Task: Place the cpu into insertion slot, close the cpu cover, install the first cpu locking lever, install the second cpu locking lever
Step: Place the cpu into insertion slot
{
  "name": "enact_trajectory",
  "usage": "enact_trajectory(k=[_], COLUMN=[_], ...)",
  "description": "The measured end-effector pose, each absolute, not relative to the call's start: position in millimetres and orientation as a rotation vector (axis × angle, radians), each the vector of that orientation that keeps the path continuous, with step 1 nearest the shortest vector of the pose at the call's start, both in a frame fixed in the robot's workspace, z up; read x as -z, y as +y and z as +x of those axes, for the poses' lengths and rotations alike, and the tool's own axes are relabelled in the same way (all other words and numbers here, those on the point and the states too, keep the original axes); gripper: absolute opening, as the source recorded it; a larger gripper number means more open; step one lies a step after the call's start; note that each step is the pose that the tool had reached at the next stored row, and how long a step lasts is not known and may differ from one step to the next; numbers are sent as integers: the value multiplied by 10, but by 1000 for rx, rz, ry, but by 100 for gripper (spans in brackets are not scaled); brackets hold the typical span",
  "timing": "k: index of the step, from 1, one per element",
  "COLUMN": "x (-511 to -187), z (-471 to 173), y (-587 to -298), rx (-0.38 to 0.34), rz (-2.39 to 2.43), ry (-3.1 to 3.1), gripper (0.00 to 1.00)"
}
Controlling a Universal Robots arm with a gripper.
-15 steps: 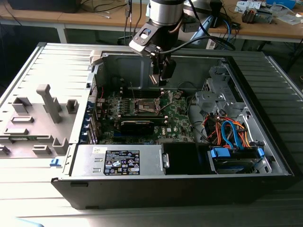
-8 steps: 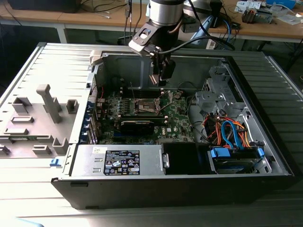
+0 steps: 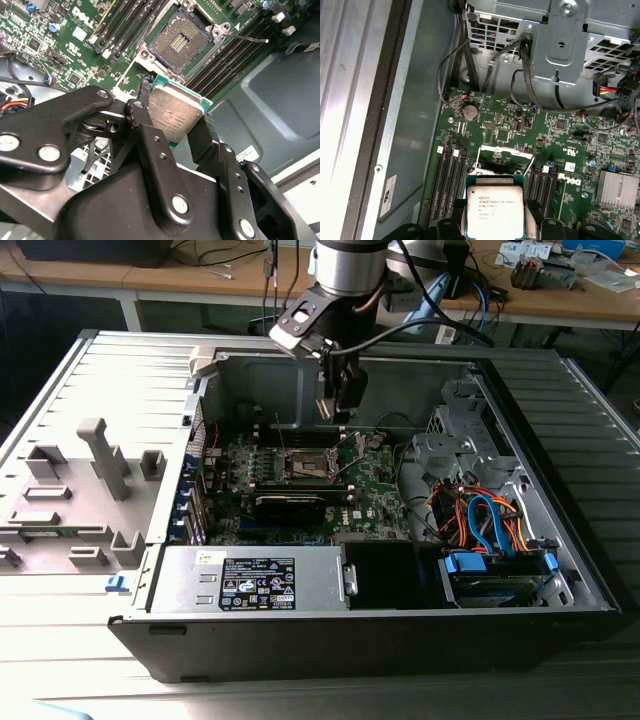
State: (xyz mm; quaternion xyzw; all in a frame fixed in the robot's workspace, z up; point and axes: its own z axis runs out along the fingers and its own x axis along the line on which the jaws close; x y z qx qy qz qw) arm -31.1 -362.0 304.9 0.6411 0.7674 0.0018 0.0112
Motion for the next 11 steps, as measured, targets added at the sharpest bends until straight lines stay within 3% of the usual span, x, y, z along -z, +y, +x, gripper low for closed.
enact_trajectory(k=[11], x=[-3026], z=[-311], y=[-3620], rx=[-4], rz=[2115], ry=[2292], gripper=[55])
